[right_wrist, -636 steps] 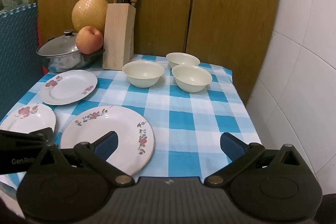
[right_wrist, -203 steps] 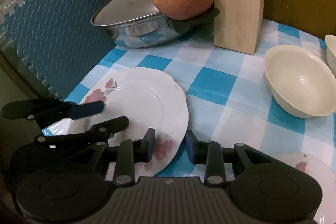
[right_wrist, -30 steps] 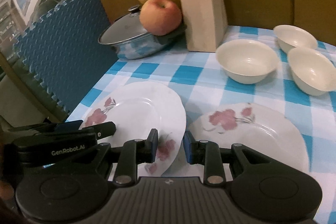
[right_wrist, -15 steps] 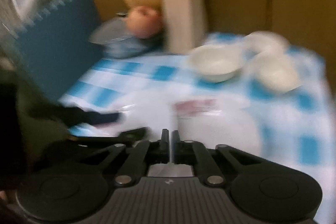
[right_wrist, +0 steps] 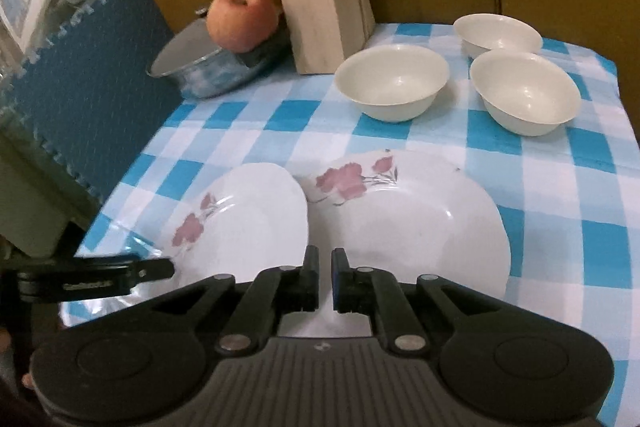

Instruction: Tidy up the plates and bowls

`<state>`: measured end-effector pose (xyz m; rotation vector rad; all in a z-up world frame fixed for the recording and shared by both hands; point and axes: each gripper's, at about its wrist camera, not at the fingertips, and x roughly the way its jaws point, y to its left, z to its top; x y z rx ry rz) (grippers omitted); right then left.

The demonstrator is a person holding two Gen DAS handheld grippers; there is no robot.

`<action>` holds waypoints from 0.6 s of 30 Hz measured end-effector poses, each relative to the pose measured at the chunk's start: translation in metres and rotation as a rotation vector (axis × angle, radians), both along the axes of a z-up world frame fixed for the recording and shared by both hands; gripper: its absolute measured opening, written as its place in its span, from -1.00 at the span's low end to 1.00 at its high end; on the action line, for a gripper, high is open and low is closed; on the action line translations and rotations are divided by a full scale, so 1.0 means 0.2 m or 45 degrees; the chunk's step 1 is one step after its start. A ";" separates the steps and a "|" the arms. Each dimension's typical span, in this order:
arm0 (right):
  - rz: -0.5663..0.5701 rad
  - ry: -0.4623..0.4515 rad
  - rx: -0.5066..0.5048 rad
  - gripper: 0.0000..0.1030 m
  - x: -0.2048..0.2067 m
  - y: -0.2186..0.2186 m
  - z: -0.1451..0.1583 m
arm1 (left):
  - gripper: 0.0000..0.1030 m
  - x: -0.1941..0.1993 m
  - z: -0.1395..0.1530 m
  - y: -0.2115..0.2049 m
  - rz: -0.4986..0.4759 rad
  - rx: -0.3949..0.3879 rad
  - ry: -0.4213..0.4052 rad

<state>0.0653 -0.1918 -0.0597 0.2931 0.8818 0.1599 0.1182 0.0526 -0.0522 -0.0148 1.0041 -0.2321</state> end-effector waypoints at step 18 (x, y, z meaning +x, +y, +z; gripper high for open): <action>-0.159 -0.011 0.211 -0.43 0.05 -0.17 0.01 | 0.49 0.05 -0.09 0.01 -0.035 -0.268 0.120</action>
